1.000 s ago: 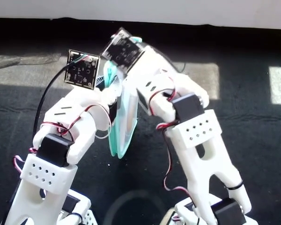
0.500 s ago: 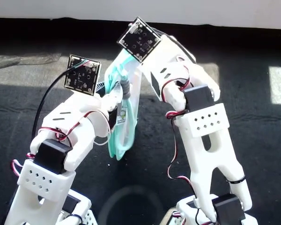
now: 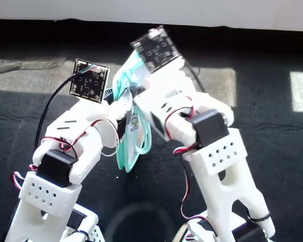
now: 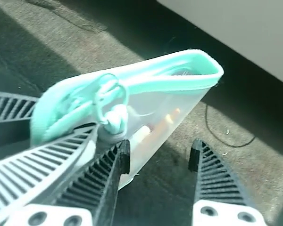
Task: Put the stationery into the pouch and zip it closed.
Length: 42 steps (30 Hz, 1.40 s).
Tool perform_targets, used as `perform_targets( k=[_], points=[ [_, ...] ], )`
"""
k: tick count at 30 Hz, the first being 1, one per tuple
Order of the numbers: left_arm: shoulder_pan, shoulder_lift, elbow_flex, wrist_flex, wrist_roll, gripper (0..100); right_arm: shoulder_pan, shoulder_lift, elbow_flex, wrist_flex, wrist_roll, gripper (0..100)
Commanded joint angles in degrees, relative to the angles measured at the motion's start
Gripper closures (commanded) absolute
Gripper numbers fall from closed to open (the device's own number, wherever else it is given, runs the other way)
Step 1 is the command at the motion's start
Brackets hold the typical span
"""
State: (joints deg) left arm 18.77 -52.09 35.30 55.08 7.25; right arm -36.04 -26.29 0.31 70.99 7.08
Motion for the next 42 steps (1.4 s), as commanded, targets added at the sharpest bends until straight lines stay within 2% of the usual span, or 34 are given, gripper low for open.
perform_targets(
  k=[1,14,29,35,42],
  points=[
    [0.9,0.3,-0.7,0.1,-0.4,97,-3.1,-2.0,-2.7,1.0,-4.6,78.3],
    [0.9,0.2,-1.0,0.1,-0.4,97,-4.1,-4.0,-6.4,0.7,-8.6,78.2],
    [1.0,-0.1,-1.0,0.1,-0.4,97,-2.2,9.3,-6.4,-4.6,-7.9,78.2],
    [1.0,-0.1,-1.0,0.1,-0.4,97,-1.9,14.7,-6.5,-4.7,4.6,78.2],
    [0.9,-0.1,-1.0,0.1,-0.4,97,-2.2,14.8,-6.5,-4.3,13.3,78.2]
  ],
)
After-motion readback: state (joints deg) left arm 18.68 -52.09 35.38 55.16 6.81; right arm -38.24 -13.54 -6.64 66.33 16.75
